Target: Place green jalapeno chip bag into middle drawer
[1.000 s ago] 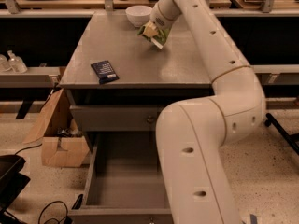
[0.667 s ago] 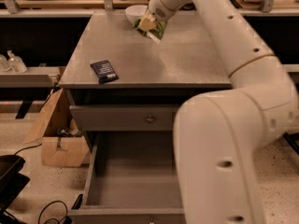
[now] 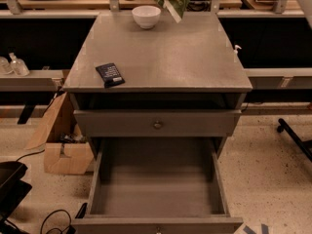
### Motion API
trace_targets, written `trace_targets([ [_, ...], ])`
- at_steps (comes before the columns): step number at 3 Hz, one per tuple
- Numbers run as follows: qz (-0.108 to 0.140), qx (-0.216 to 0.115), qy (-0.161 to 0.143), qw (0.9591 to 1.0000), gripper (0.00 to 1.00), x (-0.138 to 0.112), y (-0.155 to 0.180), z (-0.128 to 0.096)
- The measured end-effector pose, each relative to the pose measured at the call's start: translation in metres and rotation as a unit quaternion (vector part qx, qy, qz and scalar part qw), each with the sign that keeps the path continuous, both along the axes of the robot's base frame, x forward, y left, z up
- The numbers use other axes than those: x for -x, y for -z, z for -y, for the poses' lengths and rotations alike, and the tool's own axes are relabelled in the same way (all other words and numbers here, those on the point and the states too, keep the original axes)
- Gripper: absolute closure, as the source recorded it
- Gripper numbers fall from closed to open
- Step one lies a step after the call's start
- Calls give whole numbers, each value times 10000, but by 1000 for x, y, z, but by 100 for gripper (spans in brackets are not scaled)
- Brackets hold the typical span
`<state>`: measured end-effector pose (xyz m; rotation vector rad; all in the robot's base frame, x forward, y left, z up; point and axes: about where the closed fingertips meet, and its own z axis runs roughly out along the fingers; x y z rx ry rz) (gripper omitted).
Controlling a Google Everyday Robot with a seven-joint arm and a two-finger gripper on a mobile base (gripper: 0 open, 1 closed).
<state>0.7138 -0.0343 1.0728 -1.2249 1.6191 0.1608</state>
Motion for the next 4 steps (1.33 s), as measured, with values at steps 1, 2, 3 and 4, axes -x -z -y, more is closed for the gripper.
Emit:
trace_targets([
  [1,-13,-479,-278,9985,100,59,1,-13],
  [2,-1075,-694,-293,9914,100,126,91,7],
  [3,-1760,-407,-607,9817,100,170,168,14],
  [4,-2030,-241,-1327,9699,100,202,212,9],
])
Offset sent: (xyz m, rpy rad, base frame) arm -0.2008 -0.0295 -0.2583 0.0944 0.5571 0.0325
